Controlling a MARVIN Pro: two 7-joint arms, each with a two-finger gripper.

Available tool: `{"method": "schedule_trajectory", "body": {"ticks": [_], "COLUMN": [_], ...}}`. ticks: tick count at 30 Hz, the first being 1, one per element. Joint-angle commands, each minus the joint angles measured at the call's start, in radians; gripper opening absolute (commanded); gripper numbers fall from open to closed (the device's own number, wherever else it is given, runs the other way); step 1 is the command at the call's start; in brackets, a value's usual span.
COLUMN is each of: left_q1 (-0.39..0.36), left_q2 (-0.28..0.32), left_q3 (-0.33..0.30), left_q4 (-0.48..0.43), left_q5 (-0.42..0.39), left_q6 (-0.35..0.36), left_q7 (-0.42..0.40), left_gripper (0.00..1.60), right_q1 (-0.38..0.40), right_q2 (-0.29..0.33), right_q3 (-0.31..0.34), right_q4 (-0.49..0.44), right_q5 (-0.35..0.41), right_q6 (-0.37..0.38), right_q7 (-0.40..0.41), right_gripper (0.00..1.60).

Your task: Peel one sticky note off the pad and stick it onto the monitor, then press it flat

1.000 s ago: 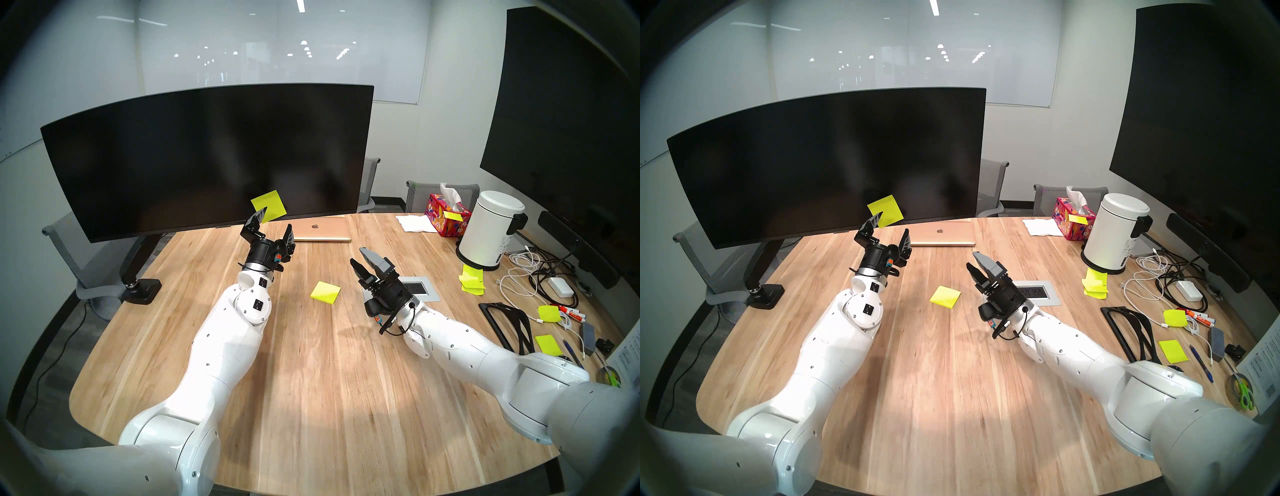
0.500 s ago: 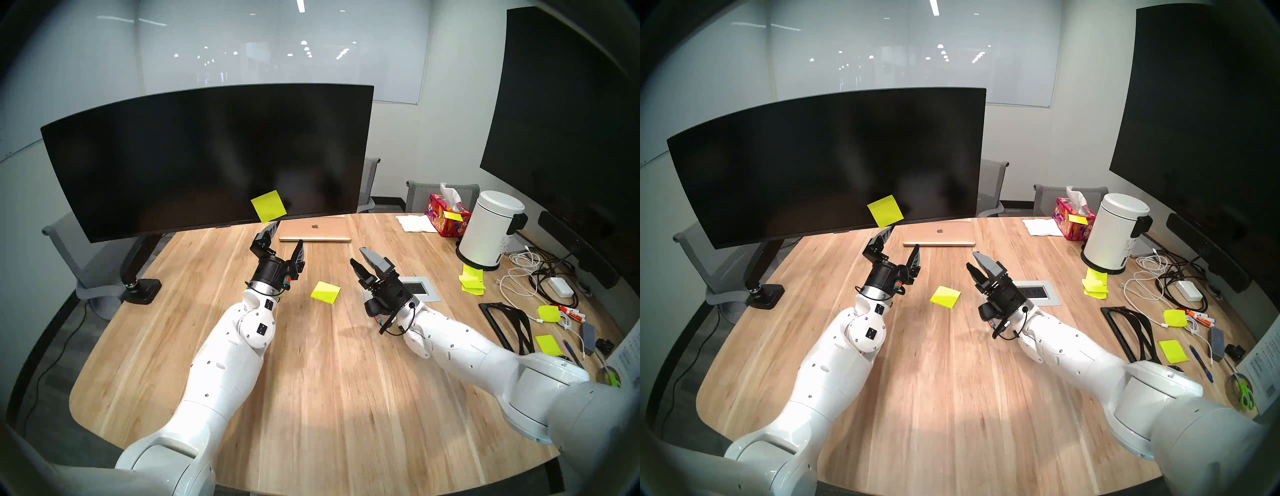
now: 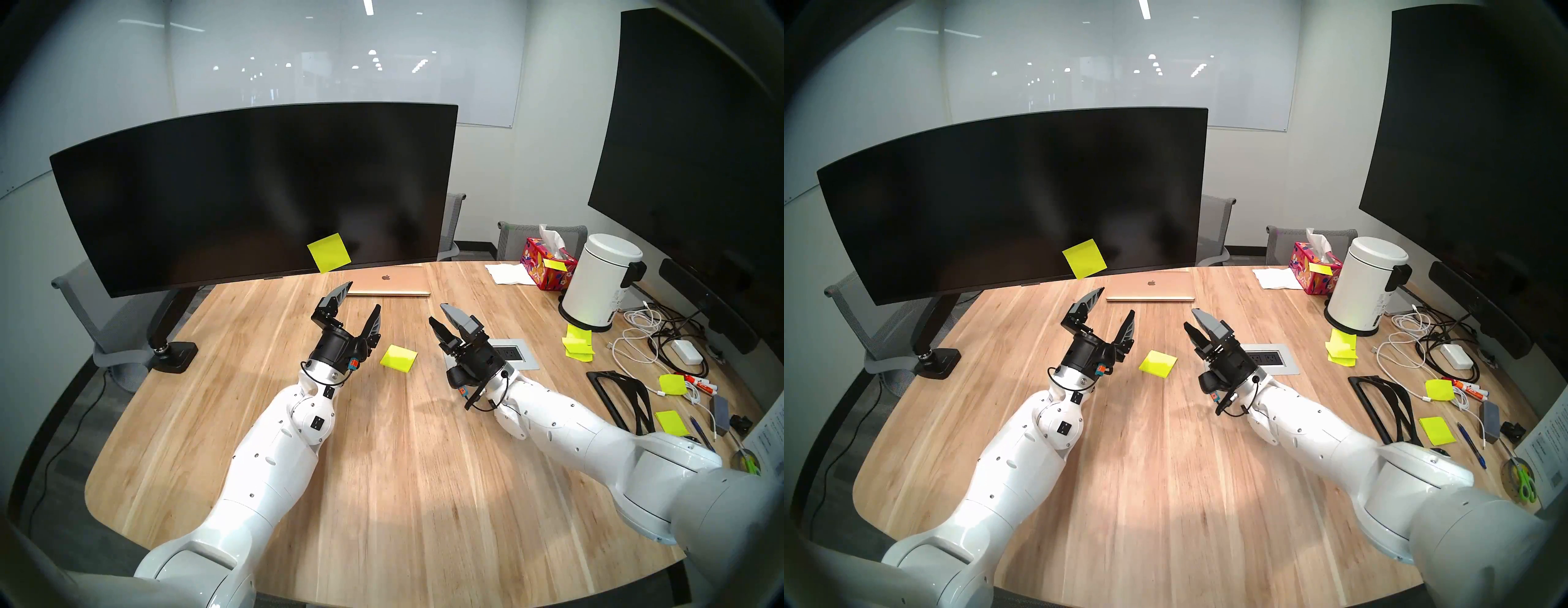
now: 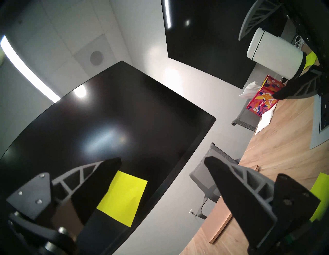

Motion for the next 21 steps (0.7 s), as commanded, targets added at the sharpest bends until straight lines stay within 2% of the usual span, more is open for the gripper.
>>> {"method": "schedule_trajectory", "body": {"ticks": [1, 9, 21], "left_q1": [0.011, 0.039, 0.053], "left_q2": [-0.001, 0.018, 0.010], "left_q3": [0.010, 0.020, 0.012], "left_q4": [-0.064, -0.121, -0.142], "left_q5": [-0.054, -0.177, -0.185], "left_q6": [-0.046, -0.090, -0.067], "left_q7": [-0.055, -0.213, -0.226], "left_gripper": [1.60, 1.60, 1.60], "right_q1": [0.014, 0.014, 0.014], "right_q2": [-0.001, -0.001, -0.001], "right_q3": [0.007, 0.007, 0.007], "right_q4": [-0.009, -0.009, -0.010], "right_q5": [0.004, 0.004, 0.004], "right_q6": [-0.003, -0.003, -0.003], "right_q7": [0.000, 0.000, 0.000], "right_gripper": [1.60, 1.60, 1.60]}}
